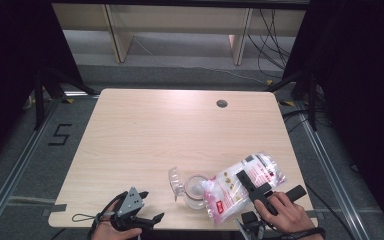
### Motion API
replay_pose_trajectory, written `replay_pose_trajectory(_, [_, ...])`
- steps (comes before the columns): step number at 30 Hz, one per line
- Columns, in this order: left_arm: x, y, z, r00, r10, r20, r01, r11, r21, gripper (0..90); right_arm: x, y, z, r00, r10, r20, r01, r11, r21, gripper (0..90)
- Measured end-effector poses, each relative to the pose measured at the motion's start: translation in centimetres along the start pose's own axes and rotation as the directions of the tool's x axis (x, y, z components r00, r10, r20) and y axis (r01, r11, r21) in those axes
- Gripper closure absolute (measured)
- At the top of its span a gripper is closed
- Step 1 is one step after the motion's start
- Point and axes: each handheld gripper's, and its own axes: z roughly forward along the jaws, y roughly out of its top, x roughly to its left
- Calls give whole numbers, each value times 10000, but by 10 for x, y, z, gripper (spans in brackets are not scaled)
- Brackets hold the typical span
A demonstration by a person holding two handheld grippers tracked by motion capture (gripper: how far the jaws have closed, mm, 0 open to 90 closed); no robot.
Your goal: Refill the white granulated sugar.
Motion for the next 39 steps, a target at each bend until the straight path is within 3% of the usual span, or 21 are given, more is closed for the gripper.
replay_pose_trajectory(6, [0,0,0,10000,-2,15,2,10000,-2,158,1,-1,-1,9999,171,-4,-170,9998,118,574])
replay_pose_trajectory(7, [2,0,0,9998,185,-67,-184,9997,160,158,1,-1,-1,9998,179,-13,-179,9998,115,575])
replay_pose_trajectory(11, [0,0,1,10000,-34,31,34,10000,-23,158,2,-1,-1,9998,200,-35,-200,9997,127,575])
replay_pose_trajectory(13, [0,0,0,10000,9,-12,-9,10000,76,158,0,0,0,10000,-95,-7,95,10000,-13,575])
replay_pose_trajectory(16, [0,0,0,10000,21,-16,-21,10000,84,158,2,-1,-2,9998,215,-40,-215,9997,151,576])
replay_pose_trajectory(23, [2,0,0,10000,67,-35,-67,9999,106,158,2,-1,-1,9998,214,-35,-214,9997,113,576])
replay_pose_trajectory(25, [0,0,1,10000,-67,6,67,10000,22,158,0,0,0,9999,-106,-21,106,9999,-29,576])
replay_pose_trajectory(29, [0,-1,1,9999,-117,31,117,9999,20,158,1,1,-1,10000,83,-38,-83,10000,55,577])
replay_pose_trajectory(32, [1,-1,2,9999,-120,23,120,9999,29,158,0,1,0,10000,-83,-45,83,10000,-38,577])
replay_pose_trajectory(33, [1,-1,1,10000,-56,50,55,9999,90,158,1,0,-2,9999,137,1,-137,9998,127,578])
replay_pose_trajectory(37, [3,-1,1,10000,3,-8,-3,10000,80,158,1,-1,-2,9998,204,38,-204,9997,106,579])
replay_pose_trajectory(39, [1,-1,1,9998,-181,34,181,9998,-16,158,1,0,-2,9999,160,0,-160,9998,131,579])
